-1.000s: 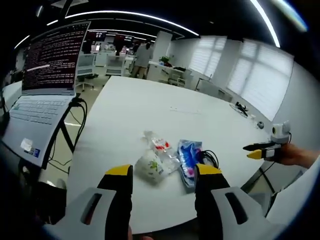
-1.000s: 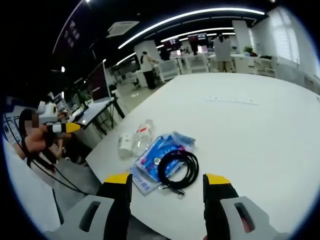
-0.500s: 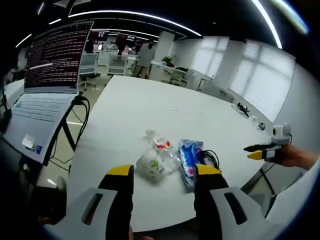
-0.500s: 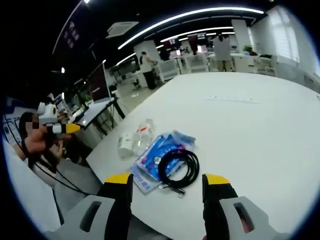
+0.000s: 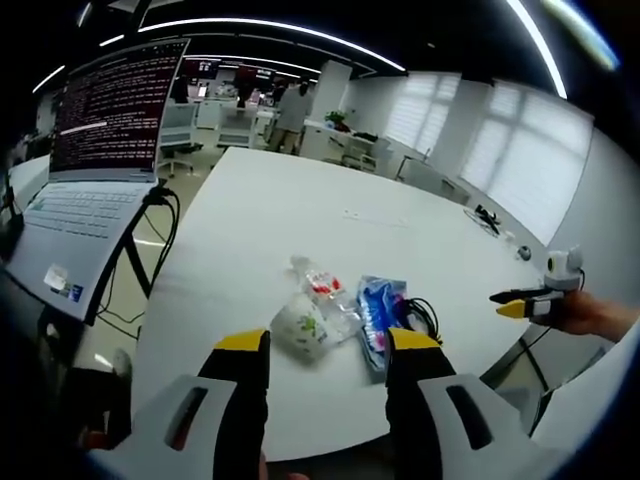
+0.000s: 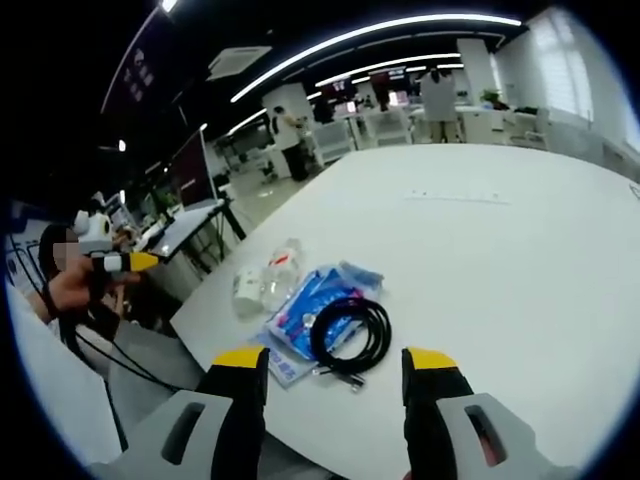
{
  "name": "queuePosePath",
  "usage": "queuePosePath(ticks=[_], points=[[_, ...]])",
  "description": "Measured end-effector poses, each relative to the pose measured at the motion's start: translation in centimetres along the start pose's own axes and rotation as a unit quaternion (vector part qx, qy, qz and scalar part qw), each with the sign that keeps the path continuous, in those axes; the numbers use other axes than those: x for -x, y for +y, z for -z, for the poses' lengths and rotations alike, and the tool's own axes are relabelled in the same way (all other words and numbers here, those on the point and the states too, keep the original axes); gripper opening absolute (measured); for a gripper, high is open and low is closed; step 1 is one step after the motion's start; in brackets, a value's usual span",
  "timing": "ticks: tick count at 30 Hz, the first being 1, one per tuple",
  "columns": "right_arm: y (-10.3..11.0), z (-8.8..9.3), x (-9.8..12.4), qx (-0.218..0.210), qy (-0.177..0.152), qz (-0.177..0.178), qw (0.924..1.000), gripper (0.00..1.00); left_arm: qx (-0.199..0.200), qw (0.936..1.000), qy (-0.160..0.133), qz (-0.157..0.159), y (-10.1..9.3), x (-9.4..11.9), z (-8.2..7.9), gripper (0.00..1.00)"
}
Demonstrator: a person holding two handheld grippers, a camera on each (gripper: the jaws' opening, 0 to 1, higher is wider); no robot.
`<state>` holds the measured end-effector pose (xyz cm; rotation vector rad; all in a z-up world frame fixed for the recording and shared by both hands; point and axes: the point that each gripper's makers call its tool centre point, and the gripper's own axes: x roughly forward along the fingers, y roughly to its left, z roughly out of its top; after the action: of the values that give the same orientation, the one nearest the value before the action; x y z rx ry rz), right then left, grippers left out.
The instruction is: Arrange the tabletop items into an orderly group along one side of the table until the central work area is clear of visible clutter.
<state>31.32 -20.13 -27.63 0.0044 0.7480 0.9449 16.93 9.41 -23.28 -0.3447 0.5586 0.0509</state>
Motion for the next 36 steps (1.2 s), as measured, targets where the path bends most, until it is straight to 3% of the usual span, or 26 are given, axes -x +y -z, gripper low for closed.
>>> queuePosePath(ticks=[36], points=[[-0.2, 1.3, 0.4, -0.019, 0.009, -0.001, 0.9998, 0.5, 0.005, 0.9997, 0.024, 0.001, -0.3, -0.3, 1.1, 0.42]])
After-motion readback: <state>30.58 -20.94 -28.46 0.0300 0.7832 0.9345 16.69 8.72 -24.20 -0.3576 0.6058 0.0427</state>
